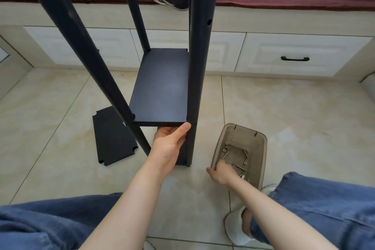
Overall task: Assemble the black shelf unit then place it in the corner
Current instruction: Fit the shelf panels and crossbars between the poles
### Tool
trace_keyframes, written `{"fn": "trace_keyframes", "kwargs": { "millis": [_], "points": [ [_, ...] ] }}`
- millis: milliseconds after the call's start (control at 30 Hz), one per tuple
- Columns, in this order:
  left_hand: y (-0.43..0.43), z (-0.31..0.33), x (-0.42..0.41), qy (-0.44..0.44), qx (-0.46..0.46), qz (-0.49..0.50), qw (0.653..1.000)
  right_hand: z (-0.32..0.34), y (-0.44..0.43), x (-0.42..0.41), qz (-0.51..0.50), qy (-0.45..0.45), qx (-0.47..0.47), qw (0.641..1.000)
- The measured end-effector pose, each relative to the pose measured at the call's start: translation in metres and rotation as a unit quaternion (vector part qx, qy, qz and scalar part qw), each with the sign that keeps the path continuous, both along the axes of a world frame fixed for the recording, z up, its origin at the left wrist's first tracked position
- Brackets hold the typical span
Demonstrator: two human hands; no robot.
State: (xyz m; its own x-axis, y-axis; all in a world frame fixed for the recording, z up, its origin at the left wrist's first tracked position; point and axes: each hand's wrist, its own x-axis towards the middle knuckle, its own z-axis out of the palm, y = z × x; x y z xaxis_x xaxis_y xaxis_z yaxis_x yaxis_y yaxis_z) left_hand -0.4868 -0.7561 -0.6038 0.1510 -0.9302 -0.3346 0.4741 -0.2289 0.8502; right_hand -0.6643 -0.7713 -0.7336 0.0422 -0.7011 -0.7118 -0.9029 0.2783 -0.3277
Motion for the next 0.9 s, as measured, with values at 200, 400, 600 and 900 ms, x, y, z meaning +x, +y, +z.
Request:
{"fn": "trace_keyframes", "kwargs": {
  "millis": [200, 400, 600, 900],
  "points": [
    [0.001, 0.007, 0.002, -0.017, 0.013, -0.006, 1.0, 0.0, -0.003, -0.01, -0.027, -0.118, 0.17, 0.978],
    [0.001, 0.008, 0.0, -0.015, 0.019, 0.0, 1.0, -0.02, -0.006, -0.006, -0.046, -0.092, 0.083, 0.991],
    [0.0, 0.007, 0.0, -0.012, 0.038, -0.004, 0.999, -0.043, -0.012, 0.003, 0.077, -0.04, 0.012, 0.996],
    [0.001, 0.008, 0.002, -0.015, 0.057, -0.012, 0.998, -0.07, -0.015, 0.005, 0.107, 0.012, -0.008, 0.994]
  ]
}}
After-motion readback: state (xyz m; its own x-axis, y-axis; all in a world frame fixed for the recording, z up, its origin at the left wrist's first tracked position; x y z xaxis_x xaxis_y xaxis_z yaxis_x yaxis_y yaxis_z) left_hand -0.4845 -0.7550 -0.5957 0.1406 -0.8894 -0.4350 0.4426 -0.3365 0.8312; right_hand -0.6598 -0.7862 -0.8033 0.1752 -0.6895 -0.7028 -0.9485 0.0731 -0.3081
